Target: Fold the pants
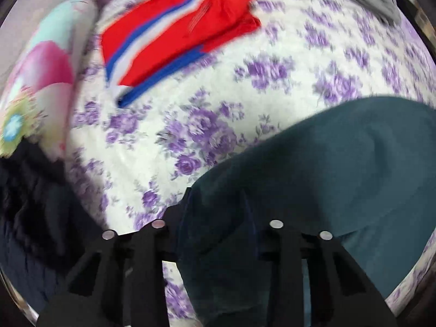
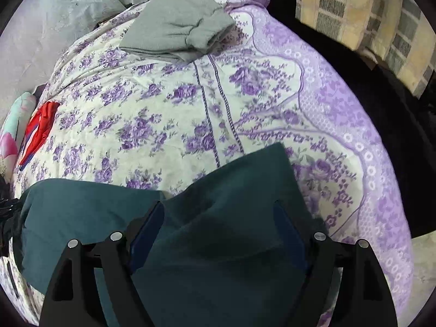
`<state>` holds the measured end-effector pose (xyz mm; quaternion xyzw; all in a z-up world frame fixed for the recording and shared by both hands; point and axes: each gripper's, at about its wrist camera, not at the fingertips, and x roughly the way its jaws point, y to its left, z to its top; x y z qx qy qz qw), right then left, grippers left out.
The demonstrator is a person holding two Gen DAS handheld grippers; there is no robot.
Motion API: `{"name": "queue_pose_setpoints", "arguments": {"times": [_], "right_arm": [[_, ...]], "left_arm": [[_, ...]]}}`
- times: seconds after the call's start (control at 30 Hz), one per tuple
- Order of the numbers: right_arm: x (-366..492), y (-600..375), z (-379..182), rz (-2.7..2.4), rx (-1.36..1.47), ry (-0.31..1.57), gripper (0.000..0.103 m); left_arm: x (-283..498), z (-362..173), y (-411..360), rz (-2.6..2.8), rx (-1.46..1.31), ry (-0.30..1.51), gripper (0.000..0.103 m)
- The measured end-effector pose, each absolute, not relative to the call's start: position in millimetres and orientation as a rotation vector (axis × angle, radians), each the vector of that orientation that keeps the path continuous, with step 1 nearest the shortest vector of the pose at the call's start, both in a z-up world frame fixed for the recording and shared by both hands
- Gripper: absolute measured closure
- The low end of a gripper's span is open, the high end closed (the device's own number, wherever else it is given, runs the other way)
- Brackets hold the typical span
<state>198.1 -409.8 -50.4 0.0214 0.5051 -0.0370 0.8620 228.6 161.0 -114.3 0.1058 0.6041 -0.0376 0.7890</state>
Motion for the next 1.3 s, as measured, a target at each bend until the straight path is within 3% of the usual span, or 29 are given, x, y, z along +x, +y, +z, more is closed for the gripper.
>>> {"name": "queue_pose_setpoints", "arguments": {"times": [0.03, 0.07, 0.53, 0.6, 0.63, 0.67, 0.73, 0.93, 1.1, 1.13, 1.17, 1.3], "right_arm": [[200.2, -411.0, -49.8, -0.085, 0.026, 1.061, 0.017], [204.2, -413.3, -49.6, -0.098, 0.003, 1.067, 0.017], [253.6, -341.1, -88.7, 0.279, -0.383, 1.225, 0.019], [253.4, -336.9, -99.6, 0.334, -0.399, 1.292, 0.038], [253.0, -336.7, -103.2, 0.347, -0.401, 1.312, 0.065], [252.4, -336.6, -105.2, 0.355, -0.404, 1.319, 0.081], [252.5, -337.5, -101.7, 0.374, -0.382, 1.31, 0.1], [277.0, -350.1, -51.2, 0.297, -0.253, 1.115, 0.1], [316.7, -342.8, -65.4, 0.182, -0.245, 1.055, 0.095], [330.0, -343.0, -78.2, 0.101, -0.255, 1.081, 0.069], [338.2, -345.8, -86.8, 0.017, -0.282, 1.097, 0.036], [336.0, -378.9, -71.8, -0.198, -0.202, 0.988, 0.033]], "left_arm": [[229.0, -120.8, 157.8, -0.106, 0.259, 1.323, 0.095], [228.8, -124.2, 154.2, -0.114, 0.293, 1.334, 0.1], [223.8, -109.9, 155.7, -0.047, 0.152, 1.322, 0.101], [227.3, -106.5, 165.9, -0.05, 0.152, 1.322, 0.101], [226.3, -107.0, 166.2, -0.052, 0.15, 1.322, 0.101], [227.6, -108.3, 169.0, -0.053, 0.151, 1.32, 0.101], [225.9, -109.7, 168.2, -0.055, 0.163, 1.302, 0.101], [231.6, -86.0, 176.4, -0.01, 0.109, 1.218, 0.101], [243.4, -80.2, 182.7, 0.068, 0.083, 1.186, 0.101], [244.1, -82.9, 181.1, 0.099, 0.091, 1.19, 0.101], [246.3, -87.3, 181.3, 0.142, 0.11, 1.197, 0.101], [250.2, -111.0, 197.7, 0.305, 0.074, 1.278, 0.099]]}}
